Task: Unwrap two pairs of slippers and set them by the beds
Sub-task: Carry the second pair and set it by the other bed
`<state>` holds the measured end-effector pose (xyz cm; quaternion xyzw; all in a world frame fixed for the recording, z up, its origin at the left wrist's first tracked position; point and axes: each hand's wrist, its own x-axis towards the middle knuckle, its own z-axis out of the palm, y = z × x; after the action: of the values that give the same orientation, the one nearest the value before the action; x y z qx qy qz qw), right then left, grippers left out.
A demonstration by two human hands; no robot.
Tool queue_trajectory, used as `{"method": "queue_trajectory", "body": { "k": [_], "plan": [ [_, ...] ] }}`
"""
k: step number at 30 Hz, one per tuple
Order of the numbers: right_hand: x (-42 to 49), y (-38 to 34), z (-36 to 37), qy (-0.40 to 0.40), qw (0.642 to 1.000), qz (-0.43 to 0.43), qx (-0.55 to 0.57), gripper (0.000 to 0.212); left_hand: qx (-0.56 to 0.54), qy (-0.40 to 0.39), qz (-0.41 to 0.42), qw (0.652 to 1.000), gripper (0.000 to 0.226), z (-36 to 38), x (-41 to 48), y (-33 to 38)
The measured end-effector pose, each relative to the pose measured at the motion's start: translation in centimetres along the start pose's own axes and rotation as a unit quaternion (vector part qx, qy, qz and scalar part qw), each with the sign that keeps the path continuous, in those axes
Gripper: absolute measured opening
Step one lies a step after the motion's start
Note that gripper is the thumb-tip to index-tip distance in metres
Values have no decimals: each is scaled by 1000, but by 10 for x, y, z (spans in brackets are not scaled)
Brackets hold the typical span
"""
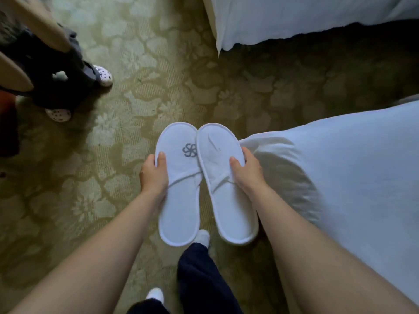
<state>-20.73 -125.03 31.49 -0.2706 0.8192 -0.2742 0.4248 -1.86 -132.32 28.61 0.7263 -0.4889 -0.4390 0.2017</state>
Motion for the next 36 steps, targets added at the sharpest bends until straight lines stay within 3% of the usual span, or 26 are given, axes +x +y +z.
{"method": "queue_trajectory", "body": {
  "k": [9,16,23,28,36],
  "plan": [
    [108,-15,-56,33,999,33,28,43,24,-28,28,999,39,90,73,83],
    [226,-28,-106,29,995,86,32,34,30,-66,66,995,41,175,150,146],
    [360,-29,-138,25,988,119,97,41,53,-115,44,991,27,261,233,186],
    [424,7,-137,55,981,156,99,47,46,-145,-12,988,20,324,271,173],
    [501,95,-104,59,977,188,82,50,53,-193,-91,975,32,406,318,99]
  ]
}}
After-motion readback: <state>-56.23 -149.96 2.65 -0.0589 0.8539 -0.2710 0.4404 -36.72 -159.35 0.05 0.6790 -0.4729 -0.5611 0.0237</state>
